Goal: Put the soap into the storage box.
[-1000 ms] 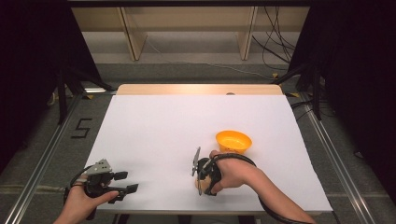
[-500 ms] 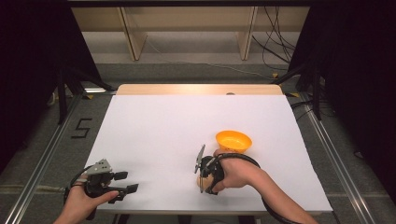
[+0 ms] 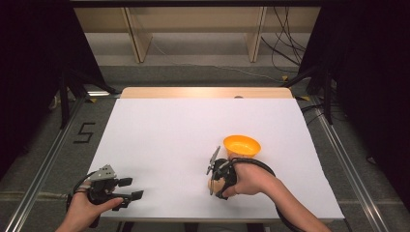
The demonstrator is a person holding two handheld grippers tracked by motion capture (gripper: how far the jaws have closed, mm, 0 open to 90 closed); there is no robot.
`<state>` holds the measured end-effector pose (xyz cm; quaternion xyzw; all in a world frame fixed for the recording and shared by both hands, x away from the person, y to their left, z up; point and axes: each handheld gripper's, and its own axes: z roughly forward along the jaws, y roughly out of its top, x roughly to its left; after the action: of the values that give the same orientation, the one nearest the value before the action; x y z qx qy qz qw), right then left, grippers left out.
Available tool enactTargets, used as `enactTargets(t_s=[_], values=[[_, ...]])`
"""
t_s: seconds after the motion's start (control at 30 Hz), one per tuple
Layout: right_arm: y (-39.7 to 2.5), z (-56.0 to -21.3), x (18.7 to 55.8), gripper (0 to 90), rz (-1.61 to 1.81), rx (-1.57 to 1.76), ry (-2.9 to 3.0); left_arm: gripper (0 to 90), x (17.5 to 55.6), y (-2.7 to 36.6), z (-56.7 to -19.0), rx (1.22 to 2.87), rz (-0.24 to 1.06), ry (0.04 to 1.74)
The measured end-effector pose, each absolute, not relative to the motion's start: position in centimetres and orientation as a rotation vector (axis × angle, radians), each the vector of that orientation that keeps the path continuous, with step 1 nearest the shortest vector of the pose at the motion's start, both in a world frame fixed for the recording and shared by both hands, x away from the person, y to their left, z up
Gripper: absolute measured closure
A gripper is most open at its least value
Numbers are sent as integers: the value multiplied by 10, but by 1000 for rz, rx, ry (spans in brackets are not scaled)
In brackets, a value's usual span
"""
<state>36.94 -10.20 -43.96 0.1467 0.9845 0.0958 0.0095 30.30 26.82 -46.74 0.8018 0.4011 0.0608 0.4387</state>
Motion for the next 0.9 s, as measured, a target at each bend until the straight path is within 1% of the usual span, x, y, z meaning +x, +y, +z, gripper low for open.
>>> enactTargets(t_s=[0.1,0.3,0.33,0.9], values=[[-104,-440,371,332,319,432,3067,278,303,268,-467,1995,153,998],[-109,-439,370,332,329,483,3063,278,303,268,-467,1989,151,1001],[-108,-438,368,332,348,537,3077,278,303,268,-467,1991,152,1000],[-120,-438,367,332,354,620,3056,278,303,269,-467,1990,156,999]])
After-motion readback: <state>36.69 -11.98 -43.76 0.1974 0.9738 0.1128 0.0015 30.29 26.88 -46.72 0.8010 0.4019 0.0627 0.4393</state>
